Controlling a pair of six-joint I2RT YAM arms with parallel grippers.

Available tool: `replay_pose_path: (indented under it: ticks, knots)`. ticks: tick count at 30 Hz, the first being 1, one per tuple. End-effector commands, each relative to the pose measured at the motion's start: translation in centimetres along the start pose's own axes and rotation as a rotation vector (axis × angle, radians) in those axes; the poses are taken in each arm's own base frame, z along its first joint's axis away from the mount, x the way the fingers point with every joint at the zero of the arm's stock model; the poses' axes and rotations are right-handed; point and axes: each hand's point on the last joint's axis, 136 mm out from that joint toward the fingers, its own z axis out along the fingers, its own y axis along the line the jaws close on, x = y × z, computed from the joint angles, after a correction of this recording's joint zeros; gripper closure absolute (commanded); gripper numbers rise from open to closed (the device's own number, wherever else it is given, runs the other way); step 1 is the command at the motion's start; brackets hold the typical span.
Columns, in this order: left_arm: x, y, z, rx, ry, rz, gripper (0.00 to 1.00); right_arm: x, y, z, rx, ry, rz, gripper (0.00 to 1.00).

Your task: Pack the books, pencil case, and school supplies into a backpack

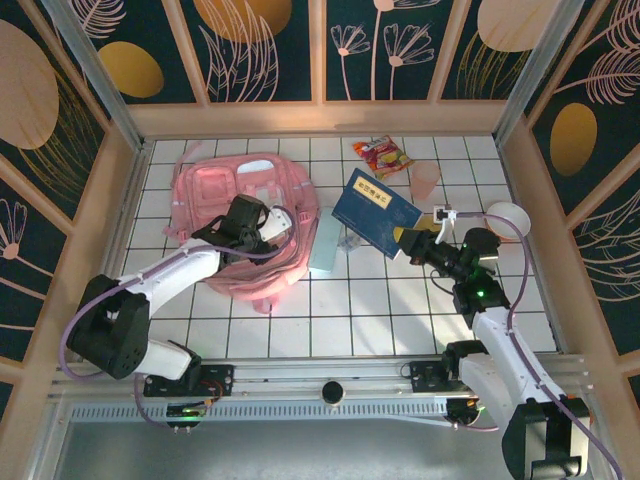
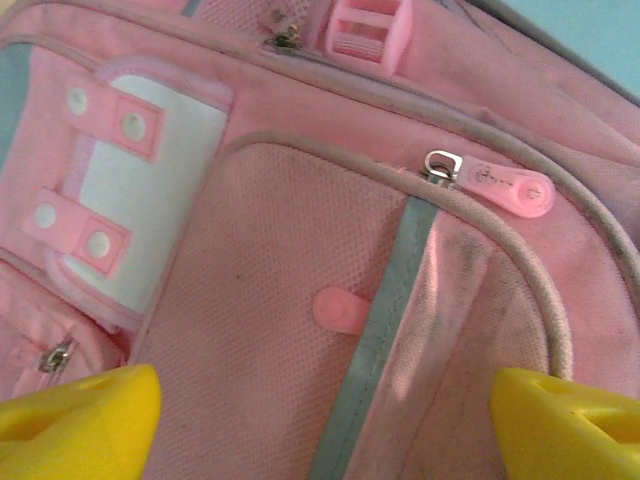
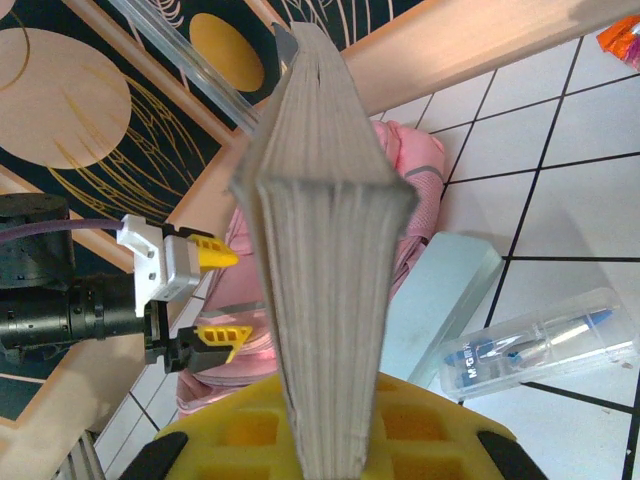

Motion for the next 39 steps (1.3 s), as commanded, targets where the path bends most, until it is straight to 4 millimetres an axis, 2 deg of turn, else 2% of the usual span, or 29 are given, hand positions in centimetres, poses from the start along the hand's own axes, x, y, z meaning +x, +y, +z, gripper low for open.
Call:
replay_pose_path:
  ticks: [1,4,8,15,21,26,29,34,36,39]
  knots:
    - [-0.4,-1.3,-0.6,0.083,-0.02,0.021,0.15,-1.8,2.0,-0.2,-0.06,-0.035,-0.045,1.0]
    - [0.0,-1.4,-0.8,0.076,-0.025,0.03,0.15,-1.7,2.0,-0.2,-0.067,-0.036,-0.046,1.0]
    - [2.0,-1.0,0.5,0.021,0.058,0.038,0.14,-1.7,2.3,-0.2,-0.082,-0.034,-0.043,1.0]
    - [2.6,-0.7,1.9,-0.002,0.097,0.002,0.12,-1.5,2.3,-0.1,-0.083,-0.019,-0.031,1.0]
    - [0.6,-2.5,-0.4,0.116,-0.019,-0.012,0.06,-1.6,2.4,-0.4,-0.076,-0.024,-0.041,1.0]
    - [3.3,-3.1,0.4,0.103,0.07,0.014,0.06,-1.7,2.6,-0.3,-0.087,-0.028,-0.041,1.0]
    - [3.9,-3.0,1.1,0.088,0.095,0.005,0.06,-1.8,2.7,-0.4,-0.09,-0.028,-0.043,1.0]
    - [4.9,-0.8,2.5,-0.045,0.167,-0.015,0.07,-1.7,2.6,-0.4,-0.085,-0.029,-0.038,1.0]
    - [4.1,0.2,2.3,-0.086,0.146,-0.04,0.16,-1.8,2.6,-0.5,-0.082,-0.031,-0.035,1.0]
    - [1.1,2.0,0.5,-0.133,0.038,-0.098,0.65,-1.9,2.6,-0.5,-0.071,-0.033,-0.024,1.0]
